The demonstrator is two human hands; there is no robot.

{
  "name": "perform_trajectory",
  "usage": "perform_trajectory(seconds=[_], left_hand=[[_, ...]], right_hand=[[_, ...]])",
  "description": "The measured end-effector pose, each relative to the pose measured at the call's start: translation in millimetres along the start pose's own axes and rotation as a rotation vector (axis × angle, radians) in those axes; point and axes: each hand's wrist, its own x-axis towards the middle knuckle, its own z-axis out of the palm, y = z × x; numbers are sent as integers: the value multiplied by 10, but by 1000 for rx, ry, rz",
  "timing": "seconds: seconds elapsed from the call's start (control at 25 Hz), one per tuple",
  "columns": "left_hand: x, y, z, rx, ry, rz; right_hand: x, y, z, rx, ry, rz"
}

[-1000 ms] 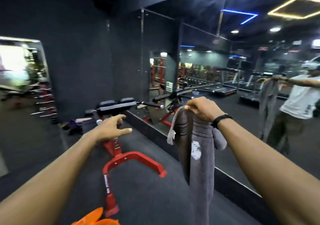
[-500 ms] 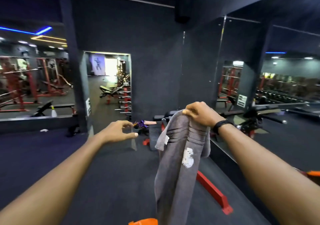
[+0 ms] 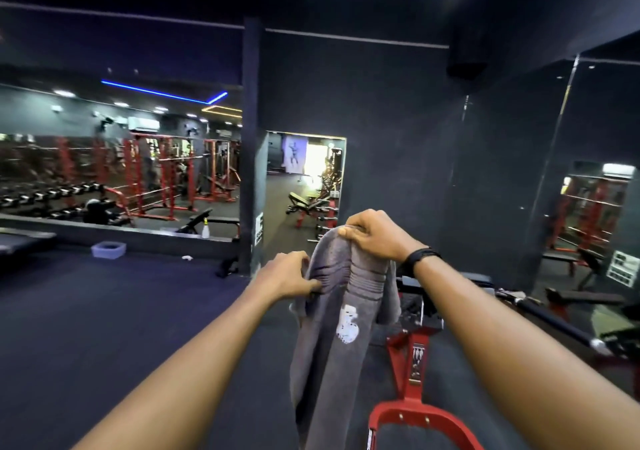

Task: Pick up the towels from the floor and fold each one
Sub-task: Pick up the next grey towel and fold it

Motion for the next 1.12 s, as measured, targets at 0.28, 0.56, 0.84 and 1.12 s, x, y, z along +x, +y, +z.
perform_trajectory(seconds=[0.28, 0.56, 0.84, 1.12], left_hand=[[207, -404, -185, -45, 345, -135], [313, -752, -413, -283, 507, -187], [420, -1185, -430, -1028, 236, -149], [331, -1037, -688, -1115, -355, 67]], right_hand=[[-222, 571, 187, 121, -372, 56], [-426, 1008, 573, -286, -655, 328], [-453, 1358, 622, 242, -52, 489], [-299, 786, 339, 985, -451, 383]])
